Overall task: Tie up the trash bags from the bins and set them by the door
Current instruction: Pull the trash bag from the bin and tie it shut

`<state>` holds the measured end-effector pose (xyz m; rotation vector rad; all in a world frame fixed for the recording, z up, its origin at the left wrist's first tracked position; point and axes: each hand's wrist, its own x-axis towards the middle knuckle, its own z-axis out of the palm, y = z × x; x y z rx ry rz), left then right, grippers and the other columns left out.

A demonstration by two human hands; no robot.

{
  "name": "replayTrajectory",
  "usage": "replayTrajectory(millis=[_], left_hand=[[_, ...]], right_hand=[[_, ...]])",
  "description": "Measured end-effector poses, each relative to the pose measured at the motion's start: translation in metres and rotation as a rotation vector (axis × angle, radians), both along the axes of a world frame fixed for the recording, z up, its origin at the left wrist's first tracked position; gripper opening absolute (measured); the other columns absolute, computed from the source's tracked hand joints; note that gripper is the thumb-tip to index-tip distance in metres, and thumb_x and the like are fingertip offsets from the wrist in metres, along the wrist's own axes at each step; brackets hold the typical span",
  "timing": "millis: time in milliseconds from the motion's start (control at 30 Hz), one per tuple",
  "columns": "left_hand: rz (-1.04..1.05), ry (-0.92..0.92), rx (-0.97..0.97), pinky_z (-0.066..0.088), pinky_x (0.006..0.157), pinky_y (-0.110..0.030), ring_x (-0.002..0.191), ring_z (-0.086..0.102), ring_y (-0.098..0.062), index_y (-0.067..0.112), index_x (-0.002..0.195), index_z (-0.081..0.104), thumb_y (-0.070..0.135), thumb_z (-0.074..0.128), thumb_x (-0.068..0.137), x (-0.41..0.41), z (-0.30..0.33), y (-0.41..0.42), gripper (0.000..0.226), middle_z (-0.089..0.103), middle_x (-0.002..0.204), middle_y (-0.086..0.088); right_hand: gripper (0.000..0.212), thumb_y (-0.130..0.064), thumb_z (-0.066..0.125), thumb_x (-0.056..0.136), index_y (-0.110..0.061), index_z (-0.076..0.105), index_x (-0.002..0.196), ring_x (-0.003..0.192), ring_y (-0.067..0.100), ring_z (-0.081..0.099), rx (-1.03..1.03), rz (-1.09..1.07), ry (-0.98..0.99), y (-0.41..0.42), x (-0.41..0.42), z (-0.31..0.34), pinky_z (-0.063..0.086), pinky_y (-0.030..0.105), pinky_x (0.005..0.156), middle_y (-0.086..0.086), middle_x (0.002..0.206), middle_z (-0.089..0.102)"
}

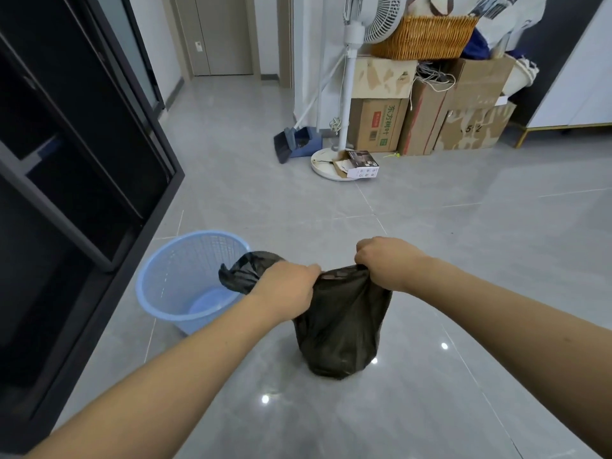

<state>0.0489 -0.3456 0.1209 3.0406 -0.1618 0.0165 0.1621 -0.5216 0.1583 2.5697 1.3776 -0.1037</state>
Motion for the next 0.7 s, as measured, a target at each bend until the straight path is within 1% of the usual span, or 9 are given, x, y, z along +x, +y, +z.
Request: replayTrajectory(millis=[67, 167, 233, 367, 433, 500, 567, 633, 700], left_hand=[[0.036, 0.028, -0.152, 0.044, 0.065, -0.038, 0.075, 0.055, -0.030, 0.014, 0.078, 0.043, 0.014, 0.037, 0.092, 0.004, -0.009, 0.007, 0.015, 0.051, 0.075, -0.003], [0.065, 0.052, -0.233, 0.038, 0.057, -0.037, 0.069, 0.052, -0.029, 0.017, 0.071, 0.036, 0.021, 0.034, 0.094, 0.004, -0.011, 0.008, 0.023, 0.044, 0.065, 0.001], [0.029, 0.101, -0.137, 0.031, 0.053, -0.034, 0.067, 0.051, -0.029, 0.018, 0.075, 0.039, 0.036, 0.031, 0.095, -0.001, -0.011, 0.006, 0.028, 0.042, 0.062, 0.004], [0.010, 0.220, 0.229, 0.029, 0.051, -0.032, 0.065, 0.053, -0.025, 0.019, 0.081, 0.050, 0.085, 0.015, 0.075, -0.014, -0.005, 0.007, 0.075, 0.048, 0.063, 0.003], [0.055, 0.284, 0.461, 0.033, 0.054, -0.031, 0.077, 0.061, -0.024, 0.017, 0.093, 0.060, 0.075, 0.029, 0.084, -0.018, 0.001, 0.012, 0.066, 0.062, 0.082, 0.000], [0.102, 0.381, 0.674, 0.038, 0.062, -0.032, 0.093, 0.063, -0.024, 0.014, 0.109, 0.063, 0.034, 0.045, 0.096, -0.020, 0.005, 0.016, 0.029, 0.065, 0.105, -0.003], [0.127, 0.478, 0.796, 0.044, 0.071, -0.034, 0.103, 0.060, -0.026, 0.011, 0.120, 0.059, 0.013, 0.047, 0.095, -0.023, 0.006, 0.018, 0.028, 0.062, 0.118, -0.006], [0.120, 0.549, 0.900, 0.046, 0.084, -0.039, 0.110, 0.057, -0.029, 0.010, 0.127, 0.055, 0.013, 0.046, 0.095, -0.025, 0.006, 0.017, 0.034, 0.059, 0.124, -0.009], [0.093, 0.606, 1.008, 0.038, 0.093, -0.045, 0.115, 0.052, -0.032, 0.013, 0.128, 0.054, 0.015, 0.044, 0.094, -0.026, 0.006, 0.014, 0.036, 0.058, 0.127, -0.008]], right_hand=[[0.026, -0.003, 0.041, 0.083, -0.011, 0.064, 0.092, 0.091, 0.026, 0.058, 0.057, -0.049, 0.014, -0.002, 0.002, 0.003, 0.043, 0.032, 0.067, 0.004, 0.101, 0.057], [0.022, -0.004, 0.040, 0.084, -0.011, 0.060, 0.091, 0.091, 0.028, 0.058, 0.092, -0.107, 0.035, 0.000, -0.002, 0.002, 0.044, 0.033, 0.070, 0.007, 0.100, 0.058], [0.019, -0.007, 0.041, 0.084, -0.011, 0.059, 0.089, 0.084, 0.030, 0.059, 0.002, -0.104, -0.021, 0.002, -0.005, -0.003, 0.044, 0.034, 0.066, 0.008, 0.097, 0.061], [0.016, -0.021, 0.037, 0.086, -0.015, 0.048, 0.076, 0.057, 0.027, 0.044, -0.127, 0.063, -0.130, -0.004, -0.009, -0.015, 0.034, 0.032, 0.055, 0.009, 0.079, 0.064], [0.039, -0.043, 0.025, 0.090, -0.013, 0.047, 0.078, 0.048, 0.026, 0.037, -0.133, 0.131, -0.159, -0.010, -0.010, -0.022, 0.029, 0.030, 0.049, 0.007, 0.064, 0.057], [0.073, -0.075, 0.012, 0.080, -0.012, 0.048, 0.081, 0.044, 0.023, 0.036, -0.206, 0.156, -0.158, -0.013, -0.012, -0.022, 0.024, 0.029, 0.045, 0.003, 0.056, 0.046], [0.097, -0.092, 0.006, 0.064, -0.011, 0.055, 0.085, 0.049, 0.023, 0.044, -0.319, 0.129, -0.112, -0.009, -0.015, -0.021, 0.026, 0.029, 0.045, 0.003, 0.062, 0.052], [0.079, -0.079, 0.022, 0.081, -0.011, 0.062, 0.088, 0.063, 0.023, 0.055, -0.468, 0.020, -0.132, -0.001, -0.016, -0.022, 0.029, 0.029, 0.045, 0.003, 0.074, 0.059], [0.029, -0.032, 0.042, 0.095, -0.015, 0.065, 0.093, 0.082, 0.021, 0.062, -0.664, -0.081, -0.166, 0.009, -0.018, -0.023, 0.031, 0.028, 0.047, 0.001, 0.086, 0.060]])
